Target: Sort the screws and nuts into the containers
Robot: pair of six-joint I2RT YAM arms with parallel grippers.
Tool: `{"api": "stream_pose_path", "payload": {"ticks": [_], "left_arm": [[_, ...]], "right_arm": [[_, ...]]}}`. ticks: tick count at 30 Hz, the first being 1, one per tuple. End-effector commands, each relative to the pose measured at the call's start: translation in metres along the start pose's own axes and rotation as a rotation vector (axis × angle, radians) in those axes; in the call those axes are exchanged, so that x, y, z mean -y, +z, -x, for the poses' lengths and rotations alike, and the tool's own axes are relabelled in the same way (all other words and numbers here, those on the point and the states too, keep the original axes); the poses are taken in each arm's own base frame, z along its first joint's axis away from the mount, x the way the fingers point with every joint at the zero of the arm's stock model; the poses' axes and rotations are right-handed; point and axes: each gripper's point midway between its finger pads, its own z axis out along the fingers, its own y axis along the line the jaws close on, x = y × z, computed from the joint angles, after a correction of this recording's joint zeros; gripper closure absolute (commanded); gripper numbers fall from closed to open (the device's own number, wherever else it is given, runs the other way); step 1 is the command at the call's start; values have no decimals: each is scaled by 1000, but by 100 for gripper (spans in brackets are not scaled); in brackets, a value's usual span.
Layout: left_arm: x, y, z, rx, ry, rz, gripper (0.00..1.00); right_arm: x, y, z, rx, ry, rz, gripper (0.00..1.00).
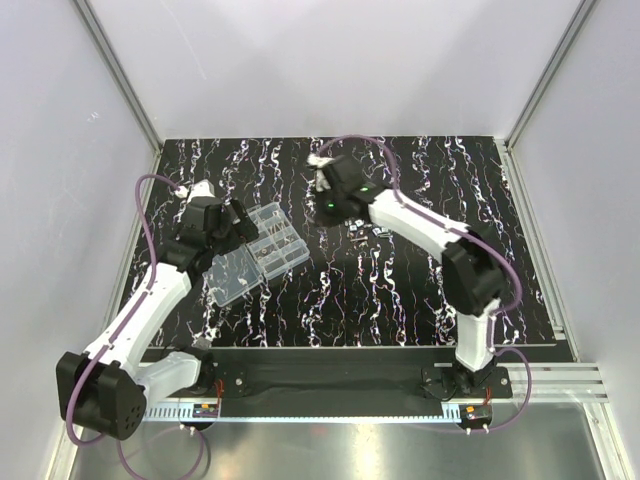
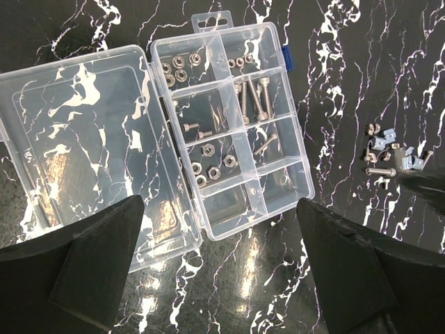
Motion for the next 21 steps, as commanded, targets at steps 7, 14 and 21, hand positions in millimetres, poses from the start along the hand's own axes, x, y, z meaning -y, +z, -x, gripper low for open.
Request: {"api": "stream_pose_path", "payload": {"ticks": [7, 14, 21], "left_arm": [[2, -16, 22, 101, -22, -5, 1], [2, -16, 22, 101, -24, -5, 1], [3, -14, 20, 95, -22, -11, 1]], "right_arm": [[-69, 58, 20, -16, -134, 106, 100], [-66, 78, 0, -87, -150, 81, 100], [-72, 83, -8, -117, -148, 102, 99]]}}
